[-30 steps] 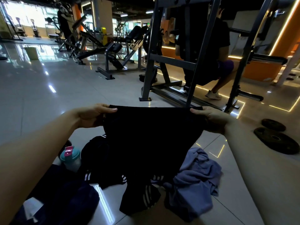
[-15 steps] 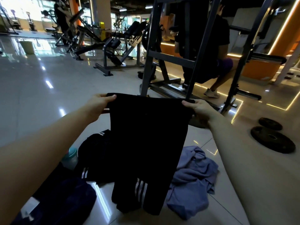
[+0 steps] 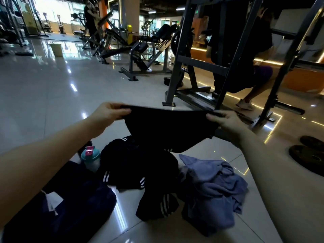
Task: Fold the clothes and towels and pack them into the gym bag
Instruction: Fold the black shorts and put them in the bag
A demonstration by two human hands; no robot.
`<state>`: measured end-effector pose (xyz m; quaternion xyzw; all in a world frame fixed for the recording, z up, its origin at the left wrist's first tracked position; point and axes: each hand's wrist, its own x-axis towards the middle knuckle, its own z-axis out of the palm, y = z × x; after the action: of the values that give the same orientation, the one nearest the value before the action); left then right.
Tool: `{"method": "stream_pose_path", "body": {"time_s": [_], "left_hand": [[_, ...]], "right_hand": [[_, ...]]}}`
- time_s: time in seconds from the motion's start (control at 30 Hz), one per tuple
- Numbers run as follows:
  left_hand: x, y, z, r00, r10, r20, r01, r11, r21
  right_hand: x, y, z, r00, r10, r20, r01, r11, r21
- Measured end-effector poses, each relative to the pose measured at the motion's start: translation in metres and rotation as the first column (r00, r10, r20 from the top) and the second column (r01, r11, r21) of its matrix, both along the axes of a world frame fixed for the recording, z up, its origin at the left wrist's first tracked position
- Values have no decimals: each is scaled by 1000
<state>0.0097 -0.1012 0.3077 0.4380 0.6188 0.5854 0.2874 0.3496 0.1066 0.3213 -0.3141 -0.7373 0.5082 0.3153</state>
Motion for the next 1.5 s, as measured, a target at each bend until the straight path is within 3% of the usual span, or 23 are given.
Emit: {"method": "stream_pose_path", "body": {"time_s": [0.17,0.27,0.33,0.47,0.67,0.77,0.83,0.97,1.13,1.23,1.37,1.5], "left_hand": [[23,-59,-81,990,-134,-55,109,938,-329],[39,-92,-126,953,-295,-67,221,829,-514],[51,-113,-154,926,-378,1,305,745,-594],[68,-143,-194,823,-565,52,408,526,-746],[92,-154,-202,608,-709,356,540,41,-841],[107,-153,-204,565,-720,404,537,-52,-842],[109,-148,-209,591,-708,388,523,-30,-852],[97,-140,-225,712,-620,331,504,121,-855],[82,-122,-264,876,-436,206,387,381,-839],[81,-106,-293,958,-241,156,268,556,-787],[87,-92,-330,975,15,223,155,672,-724],[95,-85,-354,969,120,218,66,722,-689]], "right_hand": [[43,-43,-81,940,102,325,1,953,-303],[67,-79,-131,864,197,463,-19,933,-360],[82,-106,-155,822,273,500,-48,908,-417],[103,-158,-182,766,375,523,-64,853,-518],[131,-207,-197,599,553,579,-7,726,-687],[135,-215,-197,499,662,559,-16,652,-758],[134,-209,-199,493,672,552,-8,638,-770],[127,-188,-217,576,593,563,3,687,-726],[118,-147,-270,781,327,533,69,802,-593],[112,-127,-302,864,143,483,171,819,-547],[92,-121,-332,881,-59,470,308,824,-475],[70,-116,-361,854,-212,475,396,856,-332]]}}
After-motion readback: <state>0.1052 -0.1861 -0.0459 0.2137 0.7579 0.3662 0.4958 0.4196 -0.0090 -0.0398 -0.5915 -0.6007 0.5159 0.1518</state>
